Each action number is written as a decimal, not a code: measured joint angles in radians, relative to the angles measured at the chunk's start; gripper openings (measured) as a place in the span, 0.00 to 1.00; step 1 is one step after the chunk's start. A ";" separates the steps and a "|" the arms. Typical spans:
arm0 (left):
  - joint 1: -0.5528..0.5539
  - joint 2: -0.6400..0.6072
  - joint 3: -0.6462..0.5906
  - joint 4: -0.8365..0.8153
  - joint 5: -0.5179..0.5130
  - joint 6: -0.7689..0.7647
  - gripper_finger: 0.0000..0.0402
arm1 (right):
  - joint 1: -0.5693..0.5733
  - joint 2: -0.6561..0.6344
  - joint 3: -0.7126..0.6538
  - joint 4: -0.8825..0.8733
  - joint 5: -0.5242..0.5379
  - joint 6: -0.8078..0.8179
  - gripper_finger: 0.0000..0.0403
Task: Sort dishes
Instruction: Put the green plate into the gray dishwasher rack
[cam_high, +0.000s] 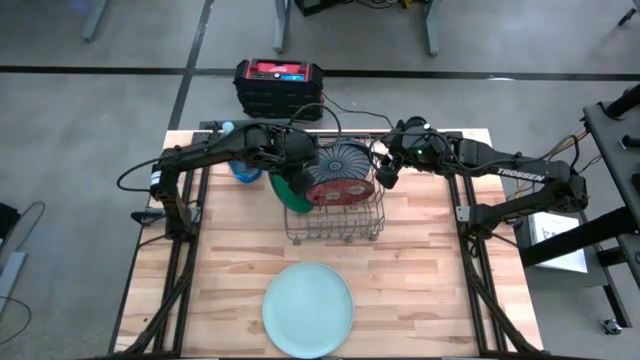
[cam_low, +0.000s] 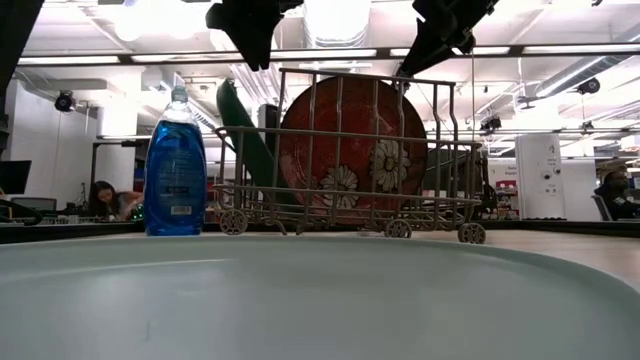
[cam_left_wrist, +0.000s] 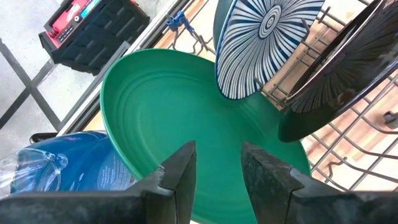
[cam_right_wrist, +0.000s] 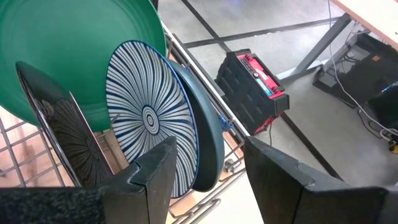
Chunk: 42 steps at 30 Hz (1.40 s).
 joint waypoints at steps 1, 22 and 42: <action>0.000 0.000 0.000 0.000 0.000 0.000 0.29 | 0.000 0.000 0.000 0.000 0.000 0.001 0.44; -0.003 0.000 0.000 0.000 0.000 0.000 0.29 | 0.000 0.000 0.000 0.000 0.000 0.004 0.44; -0.012 0.000 0.000 0.000 0.000 -0.009 0.29 | 0.000 0.000 -0.018 0.001 0.000 0.007 0.44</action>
